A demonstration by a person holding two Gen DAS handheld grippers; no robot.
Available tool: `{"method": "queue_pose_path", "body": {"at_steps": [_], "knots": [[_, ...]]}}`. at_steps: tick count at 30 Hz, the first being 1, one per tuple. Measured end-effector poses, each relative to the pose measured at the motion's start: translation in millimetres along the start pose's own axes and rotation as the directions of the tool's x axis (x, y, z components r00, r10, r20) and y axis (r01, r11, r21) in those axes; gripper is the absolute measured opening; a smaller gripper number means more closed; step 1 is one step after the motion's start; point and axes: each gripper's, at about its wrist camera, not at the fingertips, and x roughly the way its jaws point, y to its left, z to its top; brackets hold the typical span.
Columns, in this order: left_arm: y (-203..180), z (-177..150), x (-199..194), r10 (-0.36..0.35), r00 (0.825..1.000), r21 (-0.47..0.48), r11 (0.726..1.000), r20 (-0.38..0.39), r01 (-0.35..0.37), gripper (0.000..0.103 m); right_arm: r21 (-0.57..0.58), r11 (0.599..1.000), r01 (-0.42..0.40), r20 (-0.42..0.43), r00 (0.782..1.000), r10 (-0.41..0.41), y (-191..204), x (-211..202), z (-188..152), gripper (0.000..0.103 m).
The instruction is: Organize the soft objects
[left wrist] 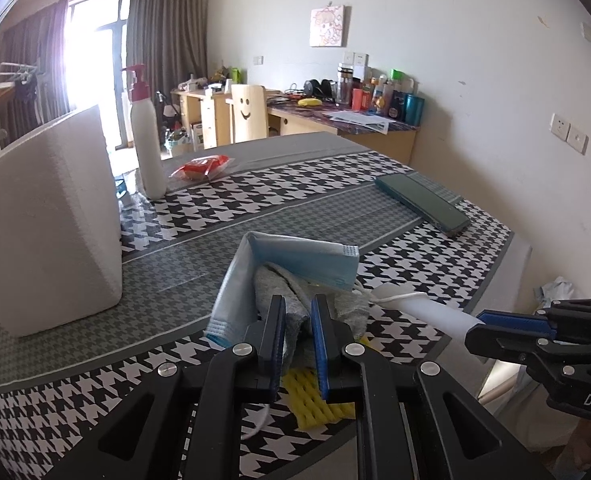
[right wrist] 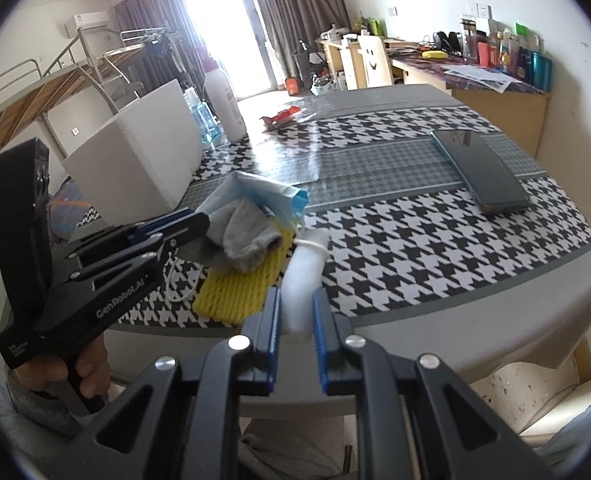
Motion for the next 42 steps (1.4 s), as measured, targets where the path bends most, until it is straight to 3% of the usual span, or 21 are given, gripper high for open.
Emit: {"method": "queue_pose_path", "body": {"at_steps": [6,11,22,24,29,32,42], "knots": [[-4,1,1,-0.007,1.0,0.008,1.0,-0.008,0.007,0.016,0.013,1.0,0.007,-0.001,1.0,-0.007,-4,-1,-2,0.019],[-6,1,6,0.001,1.0,0.004,1.0,-0.026,-0.001,0.043,0.014,1.0,0.002,-0.011,1.0,-0.002,-6,0,-5,0.019],[-11,-2,31,0.021,0.995,0.009,1.0,-0.102,-0.02,0.044,0.017,1.0,-0.016,-0.014,1.0,0.017,-8,-3,-13,0.019],[-9,-2,35,0.031,0.993,0.002,1.0,-0.11,-0.031,0.042,0.018,1.0,-0.019,-0.014,1.0,0.019,-9,-3,-14,0.019],[-7,-2,41,0.057,0.991,0.014,0.998,-0.125,-0.056,0.02,0.02,0.999,-0.027,-0.014,1.0,0.027,-9,-2,-14,0.019],[-6,1,38,0.051,0.992,0.019,0.999,-0.115,-0.049,0.014,0.024,0.999,-0.043,-0.01,0.999,0.043,-11,-5,-12,0.019],[1,19,6,0.065,0.998,0.009,0.998,-0.016,-0.065,0.011,0.0,0.994,-0.105,0.047,0.993,0.105,-2,-30,2,0.019]]}}
